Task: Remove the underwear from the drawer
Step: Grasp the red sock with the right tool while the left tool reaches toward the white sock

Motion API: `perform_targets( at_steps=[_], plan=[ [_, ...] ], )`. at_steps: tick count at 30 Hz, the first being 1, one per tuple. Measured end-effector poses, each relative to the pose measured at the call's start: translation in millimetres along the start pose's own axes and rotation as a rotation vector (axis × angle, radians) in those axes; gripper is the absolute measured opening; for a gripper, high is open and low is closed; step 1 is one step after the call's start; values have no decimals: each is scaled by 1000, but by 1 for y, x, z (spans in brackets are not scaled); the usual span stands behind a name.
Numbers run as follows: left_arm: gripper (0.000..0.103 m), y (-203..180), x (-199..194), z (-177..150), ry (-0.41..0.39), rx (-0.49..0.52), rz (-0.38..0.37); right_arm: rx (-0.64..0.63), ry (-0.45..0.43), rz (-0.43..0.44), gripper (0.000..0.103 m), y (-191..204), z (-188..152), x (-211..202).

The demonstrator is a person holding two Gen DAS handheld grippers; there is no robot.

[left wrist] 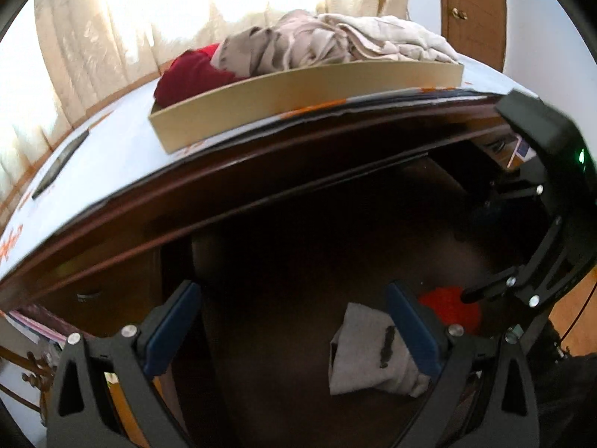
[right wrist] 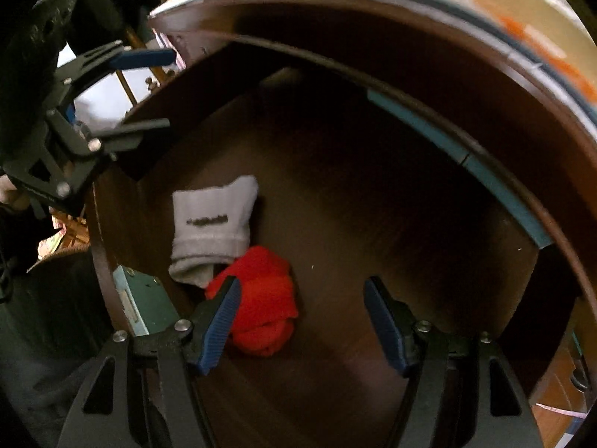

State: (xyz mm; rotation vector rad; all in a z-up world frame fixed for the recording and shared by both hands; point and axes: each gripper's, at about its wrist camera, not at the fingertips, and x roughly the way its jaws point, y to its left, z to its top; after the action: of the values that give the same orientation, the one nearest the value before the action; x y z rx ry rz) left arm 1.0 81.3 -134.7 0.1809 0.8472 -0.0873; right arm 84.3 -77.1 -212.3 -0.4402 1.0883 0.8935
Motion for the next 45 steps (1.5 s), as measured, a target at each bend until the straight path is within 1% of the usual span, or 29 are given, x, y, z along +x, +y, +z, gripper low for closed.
perform_targets(
  at_steps=[3, 7, 9, 11, 17, 20, 21, 22, 25, 29, 30, 33, 36, 39, 42, 44, 45],
  plan=[
    [101, 5, -2, -3, -2, -31, -10, 6, 32, 27, 57, 0, 1, 9],
    [101, 9, -7, -5, -8, -54, -19, 5, 56, 76, 55, 2, 2, 16],
    [101, 12, -9, -6, -10, -62, -23, -5, 72, 80, 53, 4, 2, 19],
    [101, 14, -9, -7, -10, -66, -26, -8, 82, 104, 50, 6, 3, 22],
    [101, 12, -2, -5, 2, -73, -35, 45, 149, 207, 49, -4, 4, 37],
    [101, 12, 1, -6, 9, -76, -40, 68, 173, 243, 48, -9, 4, 40],
    [101, 12, 2, -6, 11, -76, -40, 83, 176, 246, 47, -11, 4, 41],
    [101, 11, 2, -7, 13, -75, -40, 97, 181, 240, 37, -13, 4, 42],
    [101, 9, 3, -9, 17, -72, -42, 112, 183, 240, 35, -16, 3, 44],
    [101, 8, 3, -8, 21, -74, -53, 53, 204, 215, 33, -4, 5, 46],
    [101, 8, 4, -8, 24, -77, -61, 35, 205, 205, 30, -1, 5, 46],
    [101, 9, 8, -11, 44, -96, -98, -8, 190, 173, 24, 11, 5, 43],
    [101, 11, 14, -13, 74, -125, -132, -6, 158, 141, 20, 12, 7, 37],
    [101, 13, 20, -16, 111, -163, -176, 33, 102, 127, 18, 6, 7, 28],
    [101, 14, 26, -16, 152, -189, -188, 98, 40, 131, 18, -5, 5, 18],
    [101, 10, 31, -17, 192, -177, -191, 139, 5, 140, 18, -13, 5, 12],
    [101, 7, 36, -16, 221, -159, -205, 149, -3, 140, 18, -13, 4, 11]
  ],
)
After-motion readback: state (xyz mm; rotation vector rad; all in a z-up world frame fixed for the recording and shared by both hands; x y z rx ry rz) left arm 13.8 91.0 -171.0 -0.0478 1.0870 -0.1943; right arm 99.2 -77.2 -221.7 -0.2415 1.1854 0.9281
